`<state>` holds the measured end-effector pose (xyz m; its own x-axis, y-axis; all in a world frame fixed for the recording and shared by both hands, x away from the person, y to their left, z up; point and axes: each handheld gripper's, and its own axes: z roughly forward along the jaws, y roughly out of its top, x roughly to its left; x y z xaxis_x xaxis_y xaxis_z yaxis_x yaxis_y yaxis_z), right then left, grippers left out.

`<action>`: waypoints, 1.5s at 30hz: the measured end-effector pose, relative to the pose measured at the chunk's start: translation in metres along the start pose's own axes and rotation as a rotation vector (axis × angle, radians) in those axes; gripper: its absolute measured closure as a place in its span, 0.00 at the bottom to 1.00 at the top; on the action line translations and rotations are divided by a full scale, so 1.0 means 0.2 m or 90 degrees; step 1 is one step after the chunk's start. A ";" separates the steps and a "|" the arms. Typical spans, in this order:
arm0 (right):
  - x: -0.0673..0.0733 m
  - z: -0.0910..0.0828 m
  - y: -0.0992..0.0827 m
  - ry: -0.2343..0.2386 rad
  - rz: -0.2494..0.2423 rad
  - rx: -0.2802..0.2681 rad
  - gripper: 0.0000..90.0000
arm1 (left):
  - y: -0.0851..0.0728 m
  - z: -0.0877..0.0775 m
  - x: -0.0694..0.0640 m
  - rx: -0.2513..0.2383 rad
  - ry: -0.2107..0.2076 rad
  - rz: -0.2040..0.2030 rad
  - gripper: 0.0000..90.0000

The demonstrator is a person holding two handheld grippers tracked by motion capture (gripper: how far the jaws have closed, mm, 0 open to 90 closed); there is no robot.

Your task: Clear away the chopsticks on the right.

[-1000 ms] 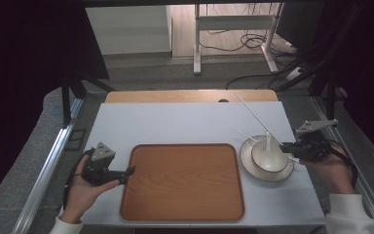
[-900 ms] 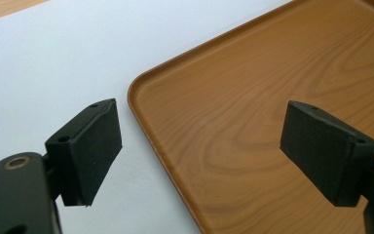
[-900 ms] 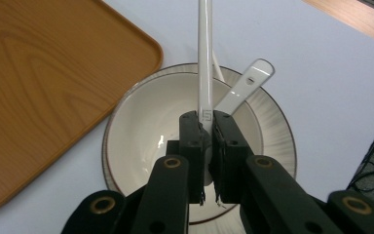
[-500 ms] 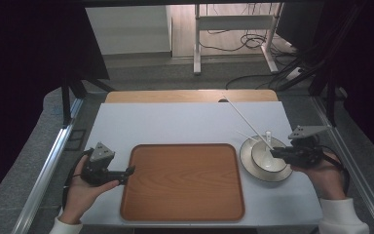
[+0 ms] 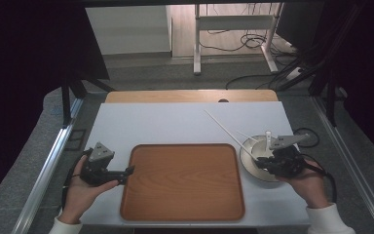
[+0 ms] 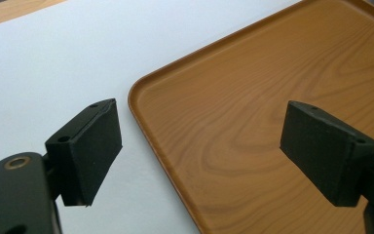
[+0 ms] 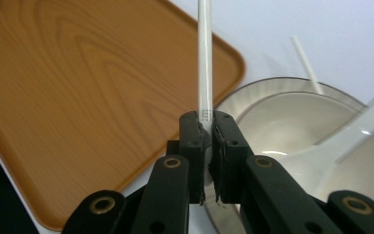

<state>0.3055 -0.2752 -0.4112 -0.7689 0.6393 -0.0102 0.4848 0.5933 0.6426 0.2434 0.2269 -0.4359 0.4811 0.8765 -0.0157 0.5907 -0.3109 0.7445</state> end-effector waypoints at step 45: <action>0.35 0.43 -0.07 0.022 -0.101 0.199 0.93 | -0.01 0.01 0.00 0.006 -0.002 0.004 0.16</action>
<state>0.2811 -0.1962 -0.4863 -0.8555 0.5142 -0.0619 0.4589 0.8081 0.3693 0.2447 0.2268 -0.4384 0.4864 0.8736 -0.0137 0.5943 -0.3193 0.7382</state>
